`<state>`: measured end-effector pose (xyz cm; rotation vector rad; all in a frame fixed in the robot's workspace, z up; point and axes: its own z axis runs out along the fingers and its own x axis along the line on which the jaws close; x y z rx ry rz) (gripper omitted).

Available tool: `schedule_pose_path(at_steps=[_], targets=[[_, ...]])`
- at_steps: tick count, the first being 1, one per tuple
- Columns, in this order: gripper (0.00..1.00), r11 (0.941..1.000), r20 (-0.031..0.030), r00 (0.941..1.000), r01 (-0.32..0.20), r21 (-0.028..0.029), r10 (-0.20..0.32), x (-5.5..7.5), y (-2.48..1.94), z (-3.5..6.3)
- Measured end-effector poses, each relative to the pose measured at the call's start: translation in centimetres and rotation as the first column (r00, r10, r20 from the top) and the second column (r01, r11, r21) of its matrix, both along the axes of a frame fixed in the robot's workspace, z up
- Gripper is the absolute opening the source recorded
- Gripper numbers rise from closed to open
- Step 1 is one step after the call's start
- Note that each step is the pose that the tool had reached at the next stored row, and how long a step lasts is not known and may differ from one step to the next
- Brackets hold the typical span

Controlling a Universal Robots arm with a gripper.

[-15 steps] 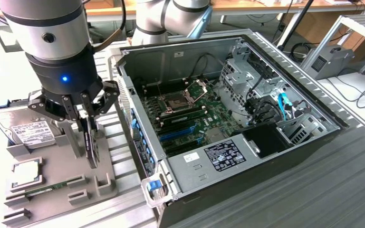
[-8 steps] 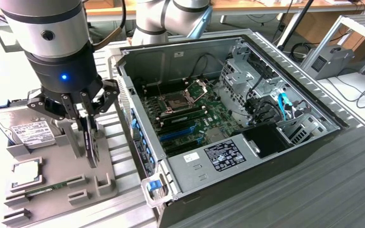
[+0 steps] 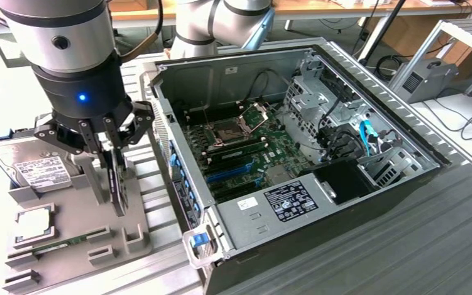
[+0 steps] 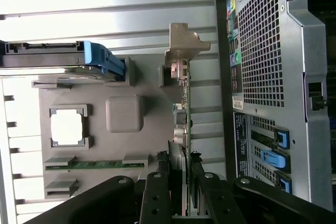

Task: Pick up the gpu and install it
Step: 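Pick up the gpu and move the gpu toward the slot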

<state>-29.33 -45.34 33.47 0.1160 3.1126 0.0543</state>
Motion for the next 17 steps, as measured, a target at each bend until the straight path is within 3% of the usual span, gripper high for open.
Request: schedule_pose_path(at_steps=[17], targets=[[0.26,1.0,0.0,1.0,0.0,0.0,0.0,0.0,0.0,0.65]])
